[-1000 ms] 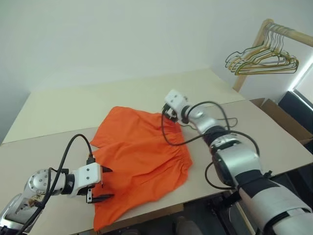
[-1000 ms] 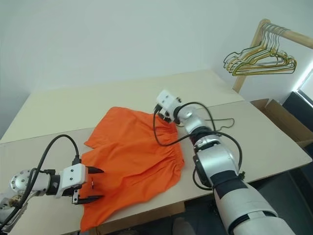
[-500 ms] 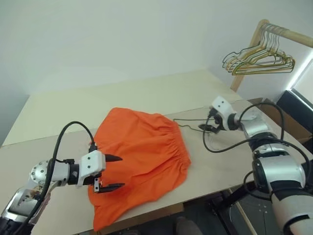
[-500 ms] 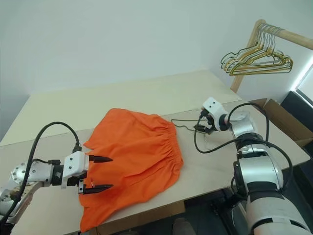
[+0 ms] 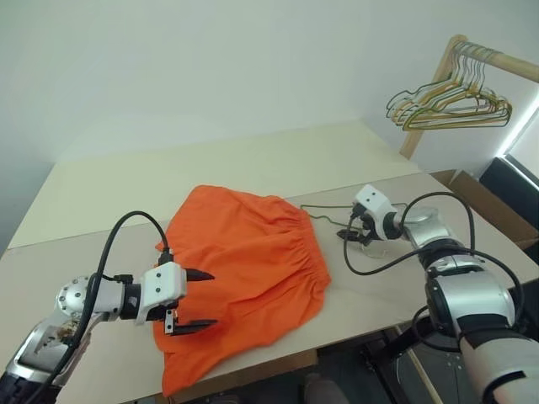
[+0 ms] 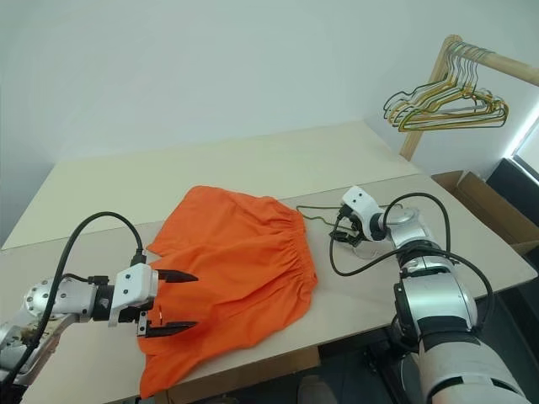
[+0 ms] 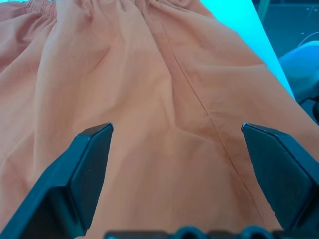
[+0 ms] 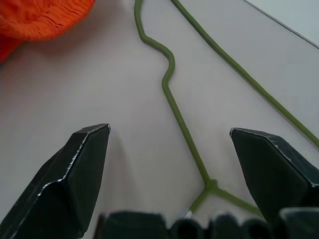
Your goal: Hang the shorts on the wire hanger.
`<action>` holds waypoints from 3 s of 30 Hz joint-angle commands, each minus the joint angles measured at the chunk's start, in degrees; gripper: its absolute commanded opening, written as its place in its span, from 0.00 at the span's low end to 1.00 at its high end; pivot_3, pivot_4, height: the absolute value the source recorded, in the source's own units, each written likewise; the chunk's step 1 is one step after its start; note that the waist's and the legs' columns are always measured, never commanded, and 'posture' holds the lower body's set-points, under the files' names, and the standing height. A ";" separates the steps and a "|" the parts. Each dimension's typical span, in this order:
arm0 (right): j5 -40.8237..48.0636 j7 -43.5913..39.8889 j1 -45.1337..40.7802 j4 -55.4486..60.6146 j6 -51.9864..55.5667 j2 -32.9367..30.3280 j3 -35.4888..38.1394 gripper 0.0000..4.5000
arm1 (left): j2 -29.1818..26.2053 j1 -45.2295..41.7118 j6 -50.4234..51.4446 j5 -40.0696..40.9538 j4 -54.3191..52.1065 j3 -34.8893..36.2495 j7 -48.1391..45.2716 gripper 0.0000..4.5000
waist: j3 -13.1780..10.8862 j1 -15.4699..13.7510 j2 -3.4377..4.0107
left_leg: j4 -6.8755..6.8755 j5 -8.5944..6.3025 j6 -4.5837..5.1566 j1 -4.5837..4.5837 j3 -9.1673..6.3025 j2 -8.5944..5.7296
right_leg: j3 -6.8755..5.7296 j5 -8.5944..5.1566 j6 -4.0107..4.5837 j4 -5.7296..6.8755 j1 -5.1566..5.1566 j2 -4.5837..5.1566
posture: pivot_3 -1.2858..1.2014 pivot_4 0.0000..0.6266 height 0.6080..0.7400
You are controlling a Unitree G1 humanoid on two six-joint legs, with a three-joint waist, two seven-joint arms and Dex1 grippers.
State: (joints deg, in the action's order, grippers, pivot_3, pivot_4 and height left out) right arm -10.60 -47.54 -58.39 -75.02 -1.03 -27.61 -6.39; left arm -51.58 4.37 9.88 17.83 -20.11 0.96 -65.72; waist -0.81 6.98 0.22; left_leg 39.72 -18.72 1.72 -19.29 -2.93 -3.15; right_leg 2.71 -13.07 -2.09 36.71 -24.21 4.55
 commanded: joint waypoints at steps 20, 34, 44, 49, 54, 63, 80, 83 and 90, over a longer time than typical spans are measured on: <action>-0.88 -3.44 -5.28 -3.15 11.44 1.05 3.19 0.99 | -1.80 3.76 0.43 -2.15 -3.71 0.73 1.40 1.00 | 0.00 -1.81 0.01 | 0.00 0.00 0.00 0.01 0.02 -0.02 | -0.01 0.00 0.00 0.01 -0.01 0.00 | 0.53 0.00 1.00; 0.53 0.43 -5.67 -3.28 20.73 -0.07 7.48 0.99 | -1.74 2.96 0.27 -3.66 -3.11 -0.44 1.20 1.00 | 0.00 -3.08 0.01 | -0.01 -0.01 0.00 -0.02 0.03 -0.03 | -0.01 0.00 0.00 -0.03 -0.02 0.02 | 0.53 0.00 1.00; -4.39 -14.06 -4.73 -3.21 24.05 -2.64 1.02 0.99 | -2.18 3.13 0.43 -5.33 -3.32 -1.61 1.37 1.00 | 0.02 -3.19 -0.01 | 0.00 -0.03 0.04 0.01 0.02 -0.02 | -0.06 0.00 0.00 -0.04 0.04 0.01 | 0.53 0.00 1.00; -9.33 -16.87 -2.49 -2.06 20.25 -3.51 -5.43 0.99 | -1.59 3.04 -0.02 -6.26 -3.07 -2.35 2.06 1.00 | 0.15 -3.21 -0.04 | 0.00 -0.04 0.05 0.03 0.01 -0.02 | -0.08 0.00 0.00 -0.04 0.05 0.01 | 0.52 0.00 1.00; -9.40 -19.67 -1.54 -1.67 18.15 -3.98 -6.56 0.99 | -1.05 2.09 -0.19 -7.02 -2.62 -3.61 2.09 1.00 | 0.56 -3.80 -0.33 | 0.01 -0.04 0.04 0.08 0.00 -0.04 | -0.11 0.00 0.00 -0.08 0.14 0.02 | 0.52 0.00 1.00; -10.52 -15.21 -2.00 -2.11 16.94 -3.12 -7.60 0.44 | -1.52 1.28 -0.51 -7.51 -2.19 -3.82 2.03 1.00 | 0.61 -4.30 -0.37 | -0.02 -0.04 0.02 0.08 0.00 -0.02 | -0.11 -0.01 0.02 -0.09 0.10 0.02 | 0.52 0.00 1.00; -7.43 -6.72 -3.08 -1.43 16.01 -5.19 -3.61 0.01 | -0.49 1.17 -1.10 -7.95 -2.14 -3.13 3.02 1.00 | 0.83 -4.48 -0.57 | 0.00 -0.04 0.02 0.14 0.01 -0.03 | -0.10 -0.02 0.03 -0.11 0.19 0.04 | 0.52 0.00 1.00; -3.69 -9.70 -5.16 -0.53 17.21 -6.99 0.20 0.01 | 0.31 0.87 -1.01 -7.07 -1.84 -2.67 3.29 1.00 | 0.67 -4.55 -0.32 | -0.01 -0.03 0.01 0.04 0.01 -0.04 | -0.10 -0.02 0.04 -0.11 0.07 0.07 | 0.52 0.00 1.00; 5.80 -23.01 -10.27 4.73 25.57 -12.30 7.46 0.01 | 0.94 -0.68 -1.64 -5.86 0.46 -2.10 2.71 1.00 | 0.43 -4.26 0.06 | -0.06 -0.06 0.06 -0.08 0.05 -0.01 | -0.11 -0.03 0.04 -0.26 -0.02 0.09 | 0.51 0.00 1.00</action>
State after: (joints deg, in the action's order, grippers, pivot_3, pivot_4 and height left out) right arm -7.93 -66.83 -65.85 -73.70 22.38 -38.68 -1.07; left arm -50.58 4.78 9.58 11.14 -20.00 -2.57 -62.97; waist -0.37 2.73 0.28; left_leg 39.66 -18.78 1.79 -19.34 -2.88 -3.15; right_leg 2.60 -13.10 -2.04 36.44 -24.21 4.63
